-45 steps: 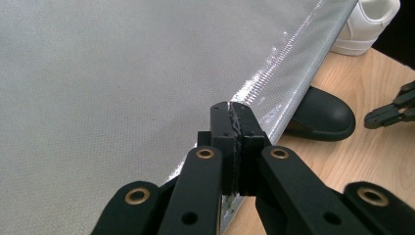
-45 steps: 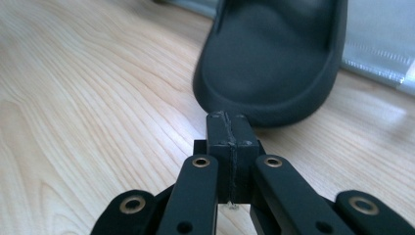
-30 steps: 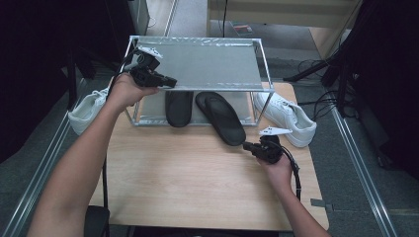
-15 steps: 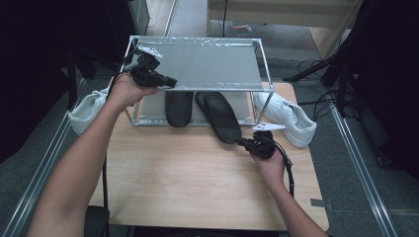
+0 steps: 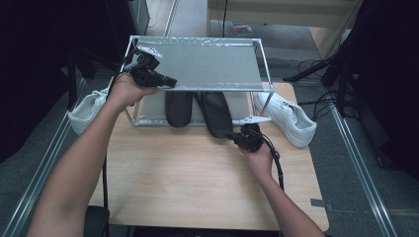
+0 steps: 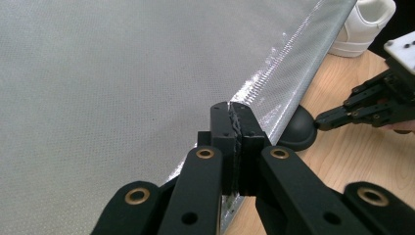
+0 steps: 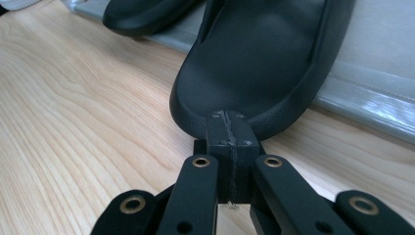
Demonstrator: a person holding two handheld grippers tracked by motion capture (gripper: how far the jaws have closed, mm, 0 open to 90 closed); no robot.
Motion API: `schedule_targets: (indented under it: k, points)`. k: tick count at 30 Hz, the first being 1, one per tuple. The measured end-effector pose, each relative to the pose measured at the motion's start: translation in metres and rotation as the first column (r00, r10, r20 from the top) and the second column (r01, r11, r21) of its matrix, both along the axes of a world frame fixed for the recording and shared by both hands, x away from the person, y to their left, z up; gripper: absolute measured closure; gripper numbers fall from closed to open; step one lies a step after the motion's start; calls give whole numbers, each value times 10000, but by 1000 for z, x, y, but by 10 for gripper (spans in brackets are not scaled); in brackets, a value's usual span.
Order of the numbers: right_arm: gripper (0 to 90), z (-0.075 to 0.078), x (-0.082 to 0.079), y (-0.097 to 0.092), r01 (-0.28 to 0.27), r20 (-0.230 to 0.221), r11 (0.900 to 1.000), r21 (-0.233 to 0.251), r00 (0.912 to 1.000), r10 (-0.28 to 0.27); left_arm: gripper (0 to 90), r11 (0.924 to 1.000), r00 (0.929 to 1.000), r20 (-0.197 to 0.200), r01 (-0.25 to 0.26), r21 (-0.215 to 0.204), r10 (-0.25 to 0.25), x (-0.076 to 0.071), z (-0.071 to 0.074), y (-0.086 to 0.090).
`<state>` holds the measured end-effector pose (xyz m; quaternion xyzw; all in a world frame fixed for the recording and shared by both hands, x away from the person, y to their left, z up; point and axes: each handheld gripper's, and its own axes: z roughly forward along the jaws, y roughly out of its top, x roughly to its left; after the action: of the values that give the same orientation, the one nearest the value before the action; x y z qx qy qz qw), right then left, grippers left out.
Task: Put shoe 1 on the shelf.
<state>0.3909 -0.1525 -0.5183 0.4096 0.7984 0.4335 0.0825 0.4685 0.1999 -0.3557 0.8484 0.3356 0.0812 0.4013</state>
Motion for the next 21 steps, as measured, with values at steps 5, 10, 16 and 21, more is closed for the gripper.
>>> schedule_targets:
  k: [5, 10, 16, 21]
  points:
    - [900, 0, 7, 13, 48, 1, 9999, 143, 10000, -48, 900, 10000, 10000, 29, 18, -1, -18, 0, 0, 0]
    - [900, -1, 14, 24, 132, -75, 9996, 233, 9999, -130, 900, 10000, 10000, 37, 17, 12, -17, 0, 0, 0]
    - [900, -3, 22, 39, 174, -238, 9989, 446, 9996, -163, 898, 10000, 10000, 57, 46, 30, -46, 0, 0, 0]
    - [900, -4, 28, 50, 177, -319, 9982, 567, 9994, -159, 898, 10000, 10000, 49, 48, 12, -48, 0, 0, 1]
